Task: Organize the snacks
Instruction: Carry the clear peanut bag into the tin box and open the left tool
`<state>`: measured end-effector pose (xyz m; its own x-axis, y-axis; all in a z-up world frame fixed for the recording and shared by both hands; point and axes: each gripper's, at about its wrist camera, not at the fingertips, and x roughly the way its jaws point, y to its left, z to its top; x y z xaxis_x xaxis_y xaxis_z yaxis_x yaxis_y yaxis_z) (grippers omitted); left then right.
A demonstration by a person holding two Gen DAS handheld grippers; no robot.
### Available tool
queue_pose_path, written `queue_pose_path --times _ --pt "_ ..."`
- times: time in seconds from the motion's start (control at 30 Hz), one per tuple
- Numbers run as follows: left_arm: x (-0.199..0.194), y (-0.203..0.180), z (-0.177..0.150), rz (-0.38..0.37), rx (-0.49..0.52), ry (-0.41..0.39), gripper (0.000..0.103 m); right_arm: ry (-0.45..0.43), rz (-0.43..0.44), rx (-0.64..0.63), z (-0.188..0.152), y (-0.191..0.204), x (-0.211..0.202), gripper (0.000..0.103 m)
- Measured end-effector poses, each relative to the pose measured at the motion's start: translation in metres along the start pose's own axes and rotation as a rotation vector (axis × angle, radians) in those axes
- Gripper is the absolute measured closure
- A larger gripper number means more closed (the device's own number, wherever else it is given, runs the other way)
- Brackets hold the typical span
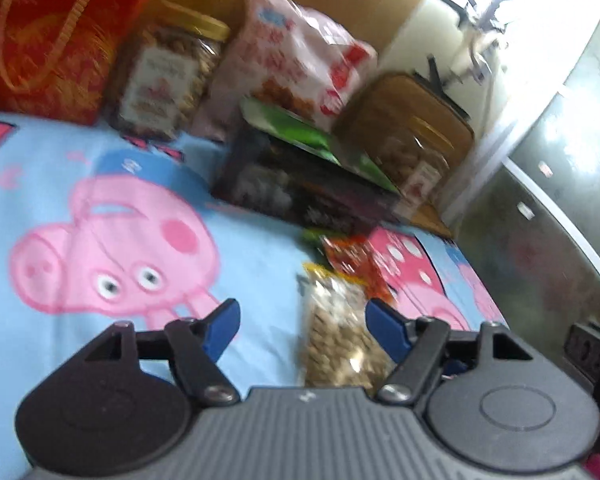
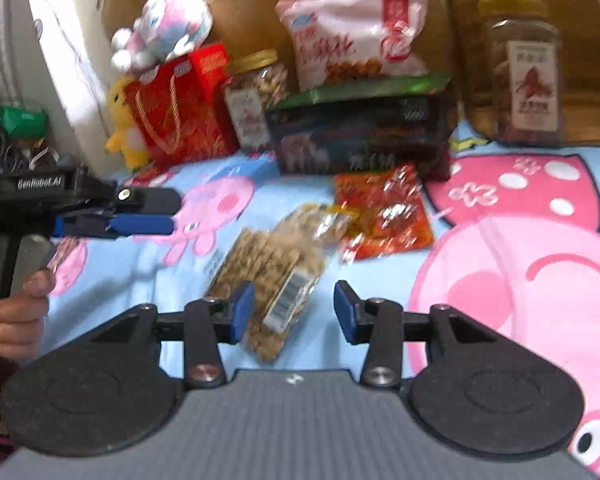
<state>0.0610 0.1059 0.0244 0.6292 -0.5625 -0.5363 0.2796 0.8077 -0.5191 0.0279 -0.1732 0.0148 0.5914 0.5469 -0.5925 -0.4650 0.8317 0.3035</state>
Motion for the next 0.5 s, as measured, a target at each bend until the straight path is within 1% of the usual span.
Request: queue_pose_path --times 0.07,0.1,0.13,0.17,0.2,0.23,0.27,0.3,0.37,0.5 --pt "0.013 -0.007 -0.008 -0.005 0.035 0.044 0.032 0.032 0.016 -0.011 -0.004 0.001 0.003 0.050" --pt "0.020 -0.010 -0.012 -0.005 0.051 0.073 0.035 0.040 0.019 -0.025 -0.006 0.002 0.004 0.050" --pt "0.025 -0.013 -0.017 -0.008 0.061 0.099 0.045 0.032 0.020 -0.042 -0.008 0.004 0.003 0.050" --pt "0.028 -0.016 -0.023 -0.017 0.078 0.107 0.050 0.035 0.031 -0.053 -0.009 0.005 0.002 0.051" --pt "0.027 -0.021 -0.028 -0.008 0.106 0.094 0.055 0.033 0.041 -0.061 -0.011 0.007 0.001 0.062" --pt "0.028 -0.026 -0.032 0.004 0.131 0.100 0.057 0.030 0.036 -0.065 -0.012 0.008 0.001 0.070" --pt "0.027 -0.030 -0.034 0.024 0.153 0.086 0.063 0.028 0.039 -0.067 -0.013 0.009 0.001 0.073" --pt "0.026 -0.032 -0.034 0.031 0.163 0.081 0.065 0.026 0.053 -0.062 -0.013 0.008 0.000 0.085" --pt "0.019 -0.035 -0.026 0.027 0.152 0.063 0.066 0.011 0.065 -0.063 -0.008 0.009 0.000 0.086" --pt "-0.003 -0.045 0.009 0.014 0.171 -0.056 0.066 -0.110 0.070 -0.117 0.021 0.017 -0.009 0.086"
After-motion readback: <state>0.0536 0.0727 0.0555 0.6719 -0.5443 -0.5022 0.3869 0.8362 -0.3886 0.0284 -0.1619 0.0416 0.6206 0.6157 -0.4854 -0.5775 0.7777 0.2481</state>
